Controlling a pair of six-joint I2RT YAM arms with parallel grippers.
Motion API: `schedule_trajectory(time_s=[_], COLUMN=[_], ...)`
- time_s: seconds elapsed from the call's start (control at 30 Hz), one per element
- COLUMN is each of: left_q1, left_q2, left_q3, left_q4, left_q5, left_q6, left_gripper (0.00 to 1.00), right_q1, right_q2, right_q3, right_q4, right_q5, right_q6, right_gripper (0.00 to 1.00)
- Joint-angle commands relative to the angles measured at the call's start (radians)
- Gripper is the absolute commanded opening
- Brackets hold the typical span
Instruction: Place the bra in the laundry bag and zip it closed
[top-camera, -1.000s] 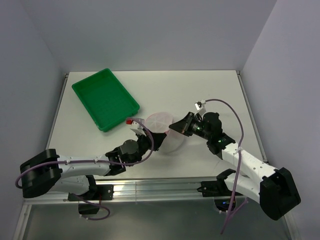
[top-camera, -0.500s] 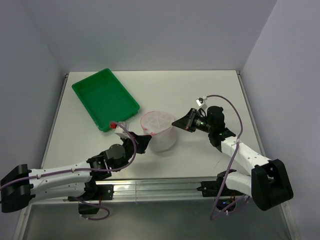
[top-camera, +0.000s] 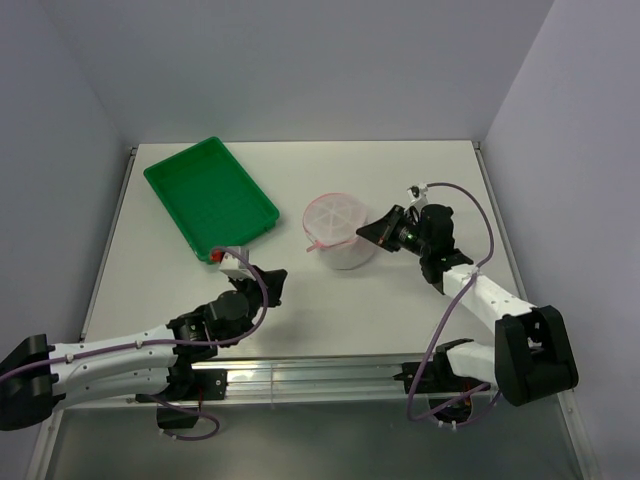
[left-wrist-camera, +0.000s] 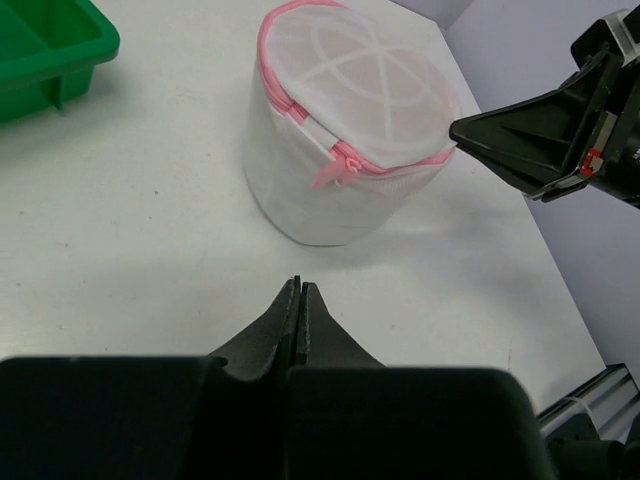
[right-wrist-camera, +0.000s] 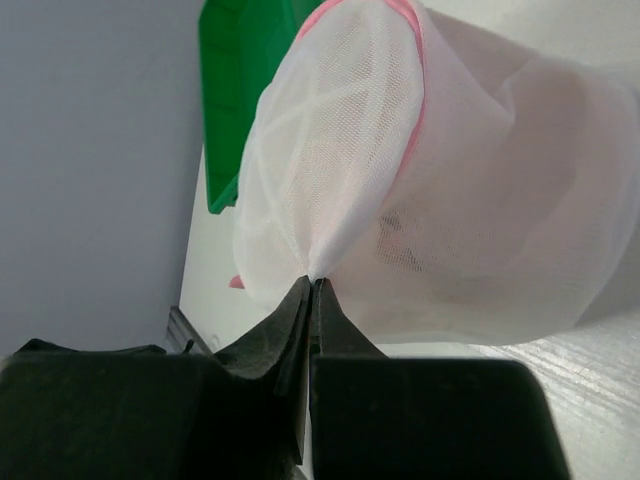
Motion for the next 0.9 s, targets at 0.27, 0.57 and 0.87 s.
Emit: schedule_trajectory(time_s=[0.27,0.57,0.87], left_q1=[0.000,0.000,0.000], left_q2=[0.026,0.010,-0.100], left_q3=[0.102,0.188,0.240], left_q4=[0.044,-0.022,-0.203], left_q5=[-0.031,-0.013,-0.076], left_q6=[0.136,0.190,0.171], left_gripper=[0.24,0.61,0.87], right_q1=[0.013,0.013,0.011], right_q2=[-0.072,-0.402,-0.862], right_q3=[0.005,0.074,0.058], right_q4=[-0.034,-0.286,-0.548], right_q5=[0.114,0.316,0.741], right_q6=[-0.051,-0.146,-0.205], right_gripper=[0.72,1.00,0.97])
